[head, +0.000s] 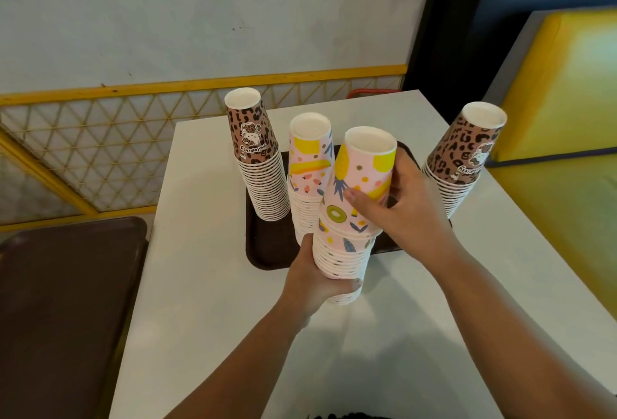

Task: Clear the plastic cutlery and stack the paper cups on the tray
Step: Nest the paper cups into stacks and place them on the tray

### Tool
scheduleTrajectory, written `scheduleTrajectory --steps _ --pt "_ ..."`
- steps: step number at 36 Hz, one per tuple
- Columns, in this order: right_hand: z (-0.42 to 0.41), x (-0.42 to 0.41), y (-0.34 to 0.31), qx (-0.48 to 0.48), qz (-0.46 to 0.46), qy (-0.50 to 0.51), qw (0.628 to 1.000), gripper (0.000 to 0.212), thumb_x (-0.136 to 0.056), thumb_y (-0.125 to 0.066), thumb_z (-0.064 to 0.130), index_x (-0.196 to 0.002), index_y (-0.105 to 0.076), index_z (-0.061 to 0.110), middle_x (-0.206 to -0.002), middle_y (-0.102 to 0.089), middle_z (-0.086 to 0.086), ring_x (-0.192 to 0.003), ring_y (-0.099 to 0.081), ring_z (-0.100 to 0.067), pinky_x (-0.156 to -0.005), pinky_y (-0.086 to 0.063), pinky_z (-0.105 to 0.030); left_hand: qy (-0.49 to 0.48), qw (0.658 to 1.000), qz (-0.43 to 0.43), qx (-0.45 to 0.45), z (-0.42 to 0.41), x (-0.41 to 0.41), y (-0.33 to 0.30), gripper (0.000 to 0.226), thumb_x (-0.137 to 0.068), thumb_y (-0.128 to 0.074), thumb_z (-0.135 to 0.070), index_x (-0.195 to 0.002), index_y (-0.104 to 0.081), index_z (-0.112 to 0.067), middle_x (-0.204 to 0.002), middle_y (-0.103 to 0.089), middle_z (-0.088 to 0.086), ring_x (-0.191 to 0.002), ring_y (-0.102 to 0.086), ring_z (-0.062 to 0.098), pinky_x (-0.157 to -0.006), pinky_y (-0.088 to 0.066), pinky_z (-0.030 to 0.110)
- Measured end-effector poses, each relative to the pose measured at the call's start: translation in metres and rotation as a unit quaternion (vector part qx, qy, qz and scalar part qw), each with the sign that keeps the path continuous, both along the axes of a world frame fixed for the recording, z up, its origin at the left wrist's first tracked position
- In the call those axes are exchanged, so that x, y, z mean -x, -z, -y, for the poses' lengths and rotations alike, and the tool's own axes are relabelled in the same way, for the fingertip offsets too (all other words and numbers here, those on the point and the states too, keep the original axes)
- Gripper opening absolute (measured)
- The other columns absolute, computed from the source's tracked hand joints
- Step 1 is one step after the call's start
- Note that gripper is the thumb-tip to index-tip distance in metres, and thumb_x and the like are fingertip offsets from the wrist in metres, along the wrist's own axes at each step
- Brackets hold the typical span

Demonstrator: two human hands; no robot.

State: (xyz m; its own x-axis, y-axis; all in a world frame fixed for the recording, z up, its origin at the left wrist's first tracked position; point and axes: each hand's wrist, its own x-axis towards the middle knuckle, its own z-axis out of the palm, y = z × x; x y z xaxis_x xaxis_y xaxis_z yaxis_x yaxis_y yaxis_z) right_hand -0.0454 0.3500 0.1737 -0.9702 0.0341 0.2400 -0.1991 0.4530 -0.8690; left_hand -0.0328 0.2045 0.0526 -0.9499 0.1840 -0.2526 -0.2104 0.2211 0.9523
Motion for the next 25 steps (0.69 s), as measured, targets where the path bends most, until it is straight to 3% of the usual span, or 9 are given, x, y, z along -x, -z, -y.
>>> scheduleTrajectory --steps 5,10,12,14,18,21,25 --pt "0.000 0.002 -0.004 0.036 -0.028 0.026 0.999 0.060 -0.072 -0.072 0.039 -0.124 -0.050 0.016 -0.112 -0.066 0.005 -0.099 -0.065 -0.005 -0.078 -0.056 -0.022 0.000 1.000 0.005 -0.006 0.003 -0.002 0.003 0.097 -0.037 -0.085 -0.034 -0.125 -0.045 -0.032 -0.120 -0.062 -0.013 -0.112 -0.058 0.008 -0.095 -0.051 0.041" --pt "-0.008 0.014 -0.018 0.172 -0.089 0.101 0.976 0.059 -0.071 -0.068 0.047 -0.114 -0.052 0.011 -0.107 -0.067 0.000 -0.098 -0.066 -0.010 -0.077 -0.054 -0.025 -0.009 1.000 0.013 -0.008 0.007 -0.002 0.009 0.091 -0.035 -0.085 -0.035 -0.117 -0.047 -0.036 -0.117 -0.064 -0.012 -0.110 -0.059 0.008 -0.094 -0.051 0.038" --pt "-0.015 0.022 -0.027 0.231 -0.131 0.140 0.954 0.060 -0.077 -0.066 0.040 -0.117 -0.050 -0.001 -0.112 -0.065 -0.009 -0.102 -0.064 -0.015 -0.077 -0.052 -0.021 -0.007 1.000 0.016 -0.002 0.008 -0.002 0.010 0.091 -0.035 -0.085 -0.037 -0.117 -0.046 -0.038 -0.118 -0.063 -0.014 -0.111 -0.058 0.008 -0.093 -0.051 0.035" --pt "-0.022 0.035 -0.032 0.267 -0.156 0.172 0.935 0.050 -0.085 -0.063 0.028 -0.120 -0.045 -0.002 -0.117 -0.061 -0.010 -0.106 -0.062 -0.014 -0.077 -0.051 -0.018 -0.008 1.000 0.014 0.004 0.009 -0.002 0.012 0.095 -0.036 -0.085 -0.038 -0.121 -0.044 -0.038 -0.119 -0.062 -0.015 -0.112 -0.058 0.007 -0.094 -0.051 0.036" --pt "-0.032 0.074 -0.015 0.181 -0.141 0.215 0.949 0.058 -0.083 -0.069 0.026 -0.128 -0.036 0.008 -0.122 -0.054 -0.001 -0.112 -0.055 -0.007 -0.084 -0.050 -0.017 -0.008 1.000 0.011 0.014 0.011 -0.001 0.016 0.097 -0.038 -0.086 -0.038 -0.125 -0.043 -0.035 -0.121 -0.062 -0.013 -0.113 -0.058 0.009 -0.095 -0.051 0.039" --pt "-0.034 0.101 0.019 0.090 -0.083 0.225 0.967 0.067 -0.080 -0.071 0.027 -0.133 -0.035 0.009 -0.128 -0.052 -0.004 -0.116 -0.052 -0.012 -0.088 -0.047 -0.018 -0.001 1.000 0.012 0.022 0.013 0.000 0.018 0.099 -0.040 -0.087 -0.037 -0.128 -0.042 -0.033 -0.121 -0.062 -0.014 -0.113 -0.058 0.007 -0.095 -0.052 0.041" --pt "-0.031 0.122 0.060 0.024 -0.030 0.229 0.973 0.064 -0.081 -0.070 0.024 -0.132 -0.034 0.008 -0.130 -0.050 -0.008 -0.118 -0.050 -0.019 -0.084 -0.036 -0.014 0.007 0.999 0.006 0.033 0.014 0.002 0.019 0.100 -0.041 -0.086 -0.038 -0.129 -0.041 -0.033 -0.121 -0.061 -0.015 -0.113 -0.057 0.006 -0.094 -0.052 0.038"
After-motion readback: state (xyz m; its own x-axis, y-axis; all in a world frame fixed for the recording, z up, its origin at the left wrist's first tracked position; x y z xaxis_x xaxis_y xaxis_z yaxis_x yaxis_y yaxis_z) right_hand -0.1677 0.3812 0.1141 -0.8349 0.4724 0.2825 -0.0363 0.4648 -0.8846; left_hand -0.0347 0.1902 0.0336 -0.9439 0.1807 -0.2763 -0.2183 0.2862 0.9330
